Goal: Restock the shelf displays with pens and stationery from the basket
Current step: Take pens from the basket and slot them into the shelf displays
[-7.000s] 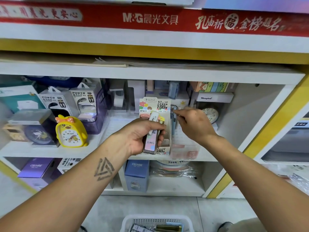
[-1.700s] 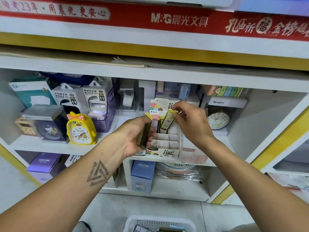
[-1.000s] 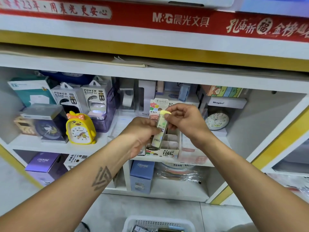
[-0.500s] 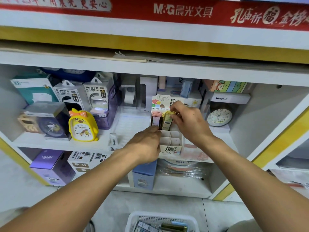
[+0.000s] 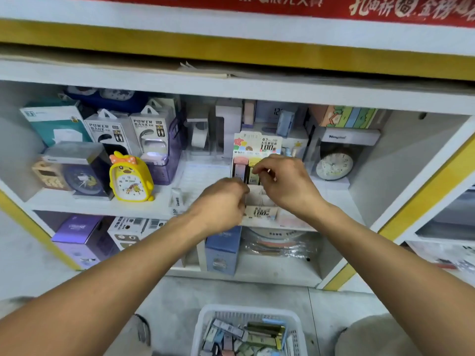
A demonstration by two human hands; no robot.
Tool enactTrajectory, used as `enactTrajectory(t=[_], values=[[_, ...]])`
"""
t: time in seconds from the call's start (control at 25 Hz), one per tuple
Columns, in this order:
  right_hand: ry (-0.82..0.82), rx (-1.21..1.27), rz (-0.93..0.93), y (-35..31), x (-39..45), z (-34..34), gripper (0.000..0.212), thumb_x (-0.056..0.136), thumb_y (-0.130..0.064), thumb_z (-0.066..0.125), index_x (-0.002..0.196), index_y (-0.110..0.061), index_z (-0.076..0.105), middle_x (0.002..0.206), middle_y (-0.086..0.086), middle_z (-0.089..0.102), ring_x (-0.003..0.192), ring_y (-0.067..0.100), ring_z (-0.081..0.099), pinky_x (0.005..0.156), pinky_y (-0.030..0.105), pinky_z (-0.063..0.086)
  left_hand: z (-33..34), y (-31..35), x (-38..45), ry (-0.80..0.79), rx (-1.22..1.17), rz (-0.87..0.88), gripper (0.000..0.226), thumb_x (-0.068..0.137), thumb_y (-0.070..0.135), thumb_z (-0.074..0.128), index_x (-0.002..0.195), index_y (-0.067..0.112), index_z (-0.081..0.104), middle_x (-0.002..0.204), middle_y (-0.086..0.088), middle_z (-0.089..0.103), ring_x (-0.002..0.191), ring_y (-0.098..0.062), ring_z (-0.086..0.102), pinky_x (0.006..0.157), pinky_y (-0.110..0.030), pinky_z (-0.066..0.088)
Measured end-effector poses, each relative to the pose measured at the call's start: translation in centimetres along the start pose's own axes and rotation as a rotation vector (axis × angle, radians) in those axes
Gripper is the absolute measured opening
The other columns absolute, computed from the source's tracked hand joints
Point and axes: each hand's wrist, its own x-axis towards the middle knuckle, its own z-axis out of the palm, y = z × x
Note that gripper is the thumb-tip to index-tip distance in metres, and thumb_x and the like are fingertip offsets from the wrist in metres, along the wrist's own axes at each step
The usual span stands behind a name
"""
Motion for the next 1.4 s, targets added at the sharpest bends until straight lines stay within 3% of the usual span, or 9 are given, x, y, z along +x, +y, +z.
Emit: enactTrajectory(t=[0.08,0.16,0.28,0.4,0.6,0.76,0.92,1.12,1.4], values=[[-0.075,0.052,0.077,-1.1,-2.7,0.4,0.025,0.085,-0.004,0.055,0.090,-0.018,0.076,0.071,-0.016,0.065,0.062,0.002,0.055,0.063,0.007,0.039,0.7,-0.1,-1.7,0.107,-0.005,-0.004,0.028,0.083,0.010,0.052,0.105,0.014,0.069,0.110,-0.006,0.067,0.102,-0.027,0.061,0.085,-0.035,0.052],[-0.317,-0.057,0.153,-1.0,-6.1,1.8,0.024,0.082,-0.007,0.055,0.088,-0.019,0.075,0.069,-0.014,0.065,0.065,0.004,0.059,0.064,0.020,0.045,2.8,-0.4,-3.5,0.029,-0.008,-0.046,0.026,0.081,0.010,0.054,0.100,0.017,0.069,0.104,-0.005,0.070,0.099,-0.027,0.063,0.082,-0.034,0.053],[-0.839,-0.216,0.260,1.3,-12.2,5.8,0.029,0.085,-0.006,0.053,0.102,-0.015,0.075,0.079,-0.003,0.072,0.073,0.015,0.069,0.072,0.027,0.056,8.1,-1.2,-5.5,-0.374,0.052,-0.076,0.029,0.084,0.009,0.056,0.111,0.013,0.065,0.113,-0.008,0.066,0.106,-0.028,0.060,0.087,-0.037,0.052],[-1.033,-0.240,0.365,4.2,-18.5,10.9,0.034,0.087,-0.004,0.056,0.118,-0.009,0.070,0.112,0.010,0.072,0.102,0.025,0.068,0.088,0.031,0.055,14.8,-1.8,-7.6,-0.651,0.140,-0.059,0.033,0.085,0.010,0.061,0.117,0.003,0.063,0.117,-0.015,0.066,0.106,-0.031,0.061,0.088,-0.038,0.052],[-1.088,-0.171,0.534,7.7,-28.7,17.9,0.037,0.088,-0.006,0.059,0.125,-0.006,0.058,0.128,0.015,0.061,0.114,0.030,0.059,0.094,0.039,0.052,24.8,-2.4,-13.1,-0.897,0.175,-0.105,0.025,0.084,0.019,0.069,0.103,0.006,0.059,0.108,-0.013,0.062,0.093,-0.027,0.059,0.078,-0.032,0.051],[-0.956,-0.075,0.676,8.7,-33.1,21.2,0.053,0.091,-0.011,0.061,0.142,-0.009,0.045,0.143,0.012,0.051,0.130,0.031,0.050,0.104,0.039,0.045,29.5,-4.5,-16.2,-0.778,0.154,-0.290,0.057,0.083,0.007,0.063,0.135,-0.004,0.042,0.134,-0.021,0.045,0.124,-0.033,0.045,0.099,-0.038,0.045],[-0.796,-0.068,0.716,8.0,-34.1,23.4,0.053,0.093,-0.012,0.057,0.144,-0.013,0.044,0.142,0.009,0.049,0.128,0.030,0.049,0.104,0.048,0.047,31.9,-4.7,-16.6,-0.770,0.144,-0.394,0.051,0.086,0.010,0.061,0.132,-0.002,0.044,0.132,-0.021,0.045,0.124,-0.032,0.043,0.098,-0.038,0.044],[-0.683,-0.059,0.681,8.2,-34.1,24.4,0.053,0.087,-0.004,0.058,0.139,-0.010,0.049,0.138,0.009,0.051,0.126,0.031,0.049,0.100,0.049,0.049,32.6,-5.3,-15.5,-0.701,0.042,-0.320,0.039,0.082,-0.002,0.062,0.120,0.006,0.060,0.116,-0.015,0.062,0.112,-0.031,0.059,0.087,-0.036,0.050],[-0.626,0.022,0.758,9.4,-33.2,25.3,0.063,0.082,0.004,0.059,0.140,-0.018,0.048,0.139,0.002,0.052,0.124,0.025,0.052,0.102,0.047,0.050,32.9,-9.0,-13.4,-0.691,0.379,0.179,0.076,0.086,-0.001,0.059,0.151,-0.001,0.018,0.152,-0.019,0.030,0.140,-0.032,0.031,0.110,-0.040,0.037]])
